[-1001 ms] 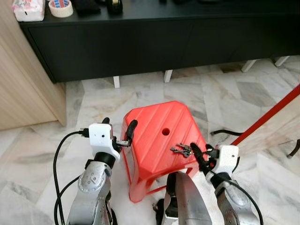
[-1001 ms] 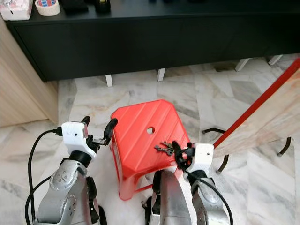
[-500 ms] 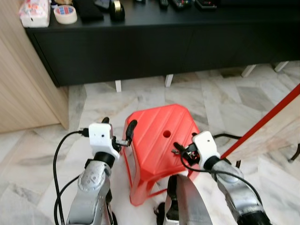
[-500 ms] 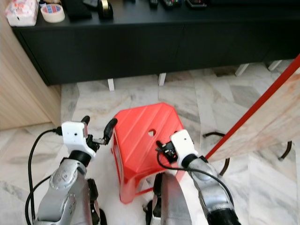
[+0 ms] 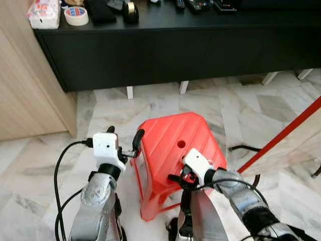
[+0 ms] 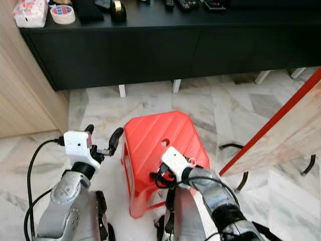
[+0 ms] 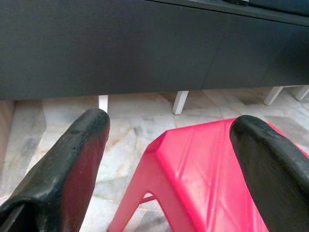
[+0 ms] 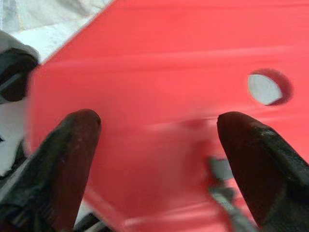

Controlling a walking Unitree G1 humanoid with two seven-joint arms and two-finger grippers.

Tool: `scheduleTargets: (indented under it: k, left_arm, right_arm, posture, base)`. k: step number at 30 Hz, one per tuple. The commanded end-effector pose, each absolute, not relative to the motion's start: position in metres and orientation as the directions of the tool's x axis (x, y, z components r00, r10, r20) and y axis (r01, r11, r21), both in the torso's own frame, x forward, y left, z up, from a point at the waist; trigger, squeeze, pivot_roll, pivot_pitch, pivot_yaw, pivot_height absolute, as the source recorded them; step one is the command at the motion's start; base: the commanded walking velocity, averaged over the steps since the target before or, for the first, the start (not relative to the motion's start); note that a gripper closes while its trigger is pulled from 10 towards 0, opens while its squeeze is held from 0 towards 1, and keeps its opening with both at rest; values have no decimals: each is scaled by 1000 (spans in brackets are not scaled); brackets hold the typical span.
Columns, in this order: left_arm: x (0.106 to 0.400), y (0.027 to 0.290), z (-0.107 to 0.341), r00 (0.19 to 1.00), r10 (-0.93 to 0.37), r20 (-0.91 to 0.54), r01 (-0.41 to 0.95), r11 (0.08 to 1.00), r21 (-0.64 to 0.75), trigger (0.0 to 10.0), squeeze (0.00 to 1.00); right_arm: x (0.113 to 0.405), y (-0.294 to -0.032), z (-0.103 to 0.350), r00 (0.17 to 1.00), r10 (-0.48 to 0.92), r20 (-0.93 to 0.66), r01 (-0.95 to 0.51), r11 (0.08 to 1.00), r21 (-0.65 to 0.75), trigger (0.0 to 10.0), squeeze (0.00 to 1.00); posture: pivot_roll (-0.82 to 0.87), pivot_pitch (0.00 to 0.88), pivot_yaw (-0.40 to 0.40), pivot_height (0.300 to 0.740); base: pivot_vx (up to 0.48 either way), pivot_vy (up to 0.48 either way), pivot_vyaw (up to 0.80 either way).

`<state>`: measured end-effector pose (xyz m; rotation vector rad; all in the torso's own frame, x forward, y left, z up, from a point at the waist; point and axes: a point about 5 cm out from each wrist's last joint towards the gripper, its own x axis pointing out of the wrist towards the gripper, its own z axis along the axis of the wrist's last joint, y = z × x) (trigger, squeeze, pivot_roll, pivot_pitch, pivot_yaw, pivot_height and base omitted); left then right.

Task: Hang keys on a hook

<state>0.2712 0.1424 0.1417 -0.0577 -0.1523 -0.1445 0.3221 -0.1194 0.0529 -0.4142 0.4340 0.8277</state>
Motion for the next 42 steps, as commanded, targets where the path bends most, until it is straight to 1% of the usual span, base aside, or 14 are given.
scheduleTargets:
  k: [1, 4, 7, 10, 14, 19, 25, 26, 28, 31, 33, 35, 42]
  left_arm:
    - [268, 142, 145, 975, -145, 167, 154, 987, -43, 10000, 0]
    - [268, 143, 145, 975, -145, 167, 154, 987, -42, 10000, 0]
    - [268, 143, 145, 975, -146, 165, 155, 987, -40, 10000, 0]
    - [268, 143, 145, 975, -147, 165, 155, 987, -40, 10000, 0]
    - [272, 142, 145, 974, -155, 167, 163, 986, -38, 10000, 0]
    - [273, 141, 146, 973, -157, 168, 166, 985, -37, 10000, 0]
    - [276, 142, 146, 972, -162, 169, 170, 985, -34, 10000, 0]
    - [276, 141, 147, 971, -169, 170, 176, 984, -28, 10000, 0]
    - [276, 140, 146, 970, -175, 169, 182, 983, -25, 10000, 0]
    - [277, 139, 146, 969, -181, 170, 187, 982, -20, 10000, 0]
    - [278, 139, 146, 969, -181, 171, 187, 982, -20, 10000, 0]
    - [278, 141, 147, 968, -182, 171, 188, 982, -16, 10000, 0]
    - [277, 141, 147, 968, -186, 170, 190, 982, -12, 10000, 0]
  right_arm:
    - [324, -128, 51, 619, 574, -535, -753, 628, -198, 10000, 0]
    - [328, -132, 53, 644, 544, -538, -729, 649, -216, 10000, 0]
    - [334, -142, 60, 684, 498, -533, -686, 688, -237, 10000, 0]
    - [335, -144, 60, 684, 499, -532, -686, 688, -236, 10000, 0]
    - [328, -147, 60, 645, 533, -548, -726, 652, -219, 10000, 0]
    - [328, -151, 60, 647, 524, -553, -722, 654, -225, 10000, 0]
    - [322, -157, 58, 636, 508, -582, -725, 652, -223, 10000, 0]
    - [319, -164, 56, 651, 470, -596, -701, 674, -234, 10000, 0]
    - [316, -169, 51, 649, 447, -616, -690, 687, -229, 10000, 0]
    - [309, -173, 43, 615, 426, -663, -698, 686, -206, 10000, 0]
    - [309, -173, 42, 613, 423, -668, -696, 688, -204, 10000, 0]
    - [307, -178, 40, 627, 384, -678, -671, 708, -220, 10000, 0]
    - [309, -181, 37, 657, 336, -675, -624, 745, -236, 10000, 0]
  posture:
    - [68, 187, -121, 567]
    - [68, 188, -119, 567]
    - [64, 188, -118, 567]
    - [64, 188, -118, 567]
    - [51, 181, -111, 567]
    - [47, 179, -109, 567]
    - [45, 173, -105, 567]
    - [41, 172, -101, 567]
    - [41, 172, -99, 567]
    - [44, 170, -98, 567]
    - [44, 170, -98, 567]
    - [49, 169, -93, 567]
    - [56, 173, -89, 567]
  base:
    - [0, 0, 0]
    - [0, 0, 0]
    - [0, 0, 0]
    - [0, 0, 0]
    - [0, 0, 0]
    - [0, 0, 0]
    - [0, 0, 0]
    - [0, 0, 0]
    - [0, 0, 0]
    - [0, 0, 0]
    - [0, 0, 0]
    - [0, 0, 0]
    - [0, 0, 0]
